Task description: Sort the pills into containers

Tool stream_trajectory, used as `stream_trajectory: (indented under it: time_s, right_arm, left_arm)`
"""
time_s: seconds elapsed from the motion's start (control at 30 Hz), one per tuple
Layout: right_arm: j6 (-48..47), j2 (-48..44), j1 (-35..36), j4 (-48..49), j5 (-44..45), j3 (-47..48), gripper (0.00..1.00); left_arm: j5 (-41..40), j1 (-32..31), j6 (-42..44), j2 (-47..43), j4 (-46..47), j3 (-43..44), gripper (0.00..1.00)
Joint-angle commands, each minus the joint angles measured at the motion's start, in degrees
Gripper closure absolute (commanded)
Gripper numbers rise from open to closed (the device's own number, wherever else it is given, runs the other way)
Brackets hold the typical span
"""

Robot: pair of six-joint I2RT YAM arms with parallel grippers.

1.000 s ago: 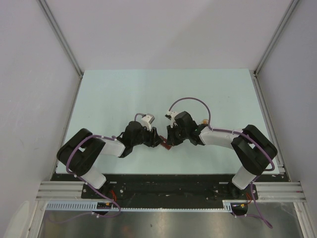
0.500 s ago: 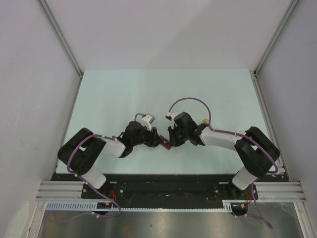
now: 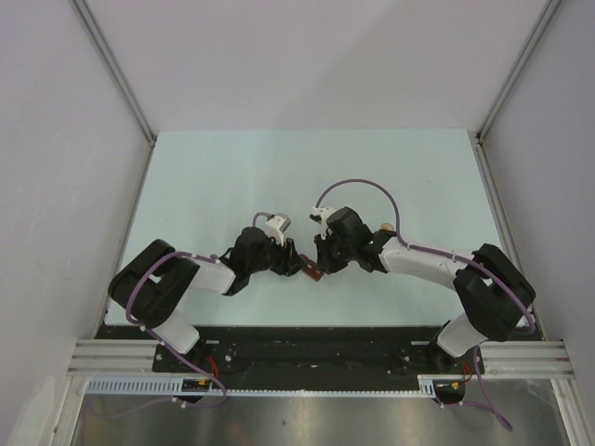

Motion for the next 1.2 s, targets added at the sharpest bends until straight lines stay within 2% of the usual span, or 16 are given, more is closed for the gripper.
stream_trajectory:
  time_s: [0.0, 0.2, 0.5, 0.77, 0.8, 0.83, 0.9, 1.0, 1.1, 1.17]
  right_arm:
    - [-0.5, -2.9, 0.1, 0.3, 0.1, 2.7, 1.00]
    - [-0.8, 1.4, 0.5, 0.0, -1.2, 2.7, 1.00]
    - [-1.1, 6.2, 2.8, -4.7, 1.4, 2.7, 1.00]
    - [-1.0, 0.8, 2.9, -3.5, 3.0, 2.7, 0.99]
    - [-0.9, -0.3, 3.0, -3.3, 3.7, 2.6, 0.97]
    - [-1.1, -1.8, 2.9, -3.0, 4.2, 2.7, 0.89]
    - [-1.7, -3.2, 2.9, -2.7, 5.3, 2.7, 0.82]
    - [-3.5, -4.7, 3.2, -2.4, 6.4, 2.7, 0.61]
    - [-6.5, -5.1, 3.5, -2.2, 7.2, 2.7, 0.50]
    - [-7.9, -4.7, 3.6, -2.3, 7.9, 2.6, 0.46]
  left_arm:
    - [1.1, 0.3, -0.3, 1.1, -0.2, -0.6, 0.52]
    - [1.1, 0.2, -0.3, 1.2, -0.2, -0.5, 0.52]
    - [1.0, 0.2, -0.3, 1.4, -0.2, -0.7, 0.52]
    - [1.0, 0.3, -0.3, 1.0, -0.1, -1.0, 0.52]
    - [1.0, 0.2, -0.4, 0.9, -0.1, -1.0, 0.52]
    - [1.0, 0.3, -0.3, 0.9, -0.1, -1.1, 0.52]
    - [1.0, 0.3, -0.3, 0.9, -0.1, -1.1, 0.52]
    - [1.1, 0.3, -0.4, 0.7, -0.1, -1.1, 0.52]
    - [1.2, 0.2, -0.4, 0.5, -0.1, -0.9, 0.52]
    - [1.3, 0.2, -0.5, 0.5, -0.1, -0.9, 0.52]
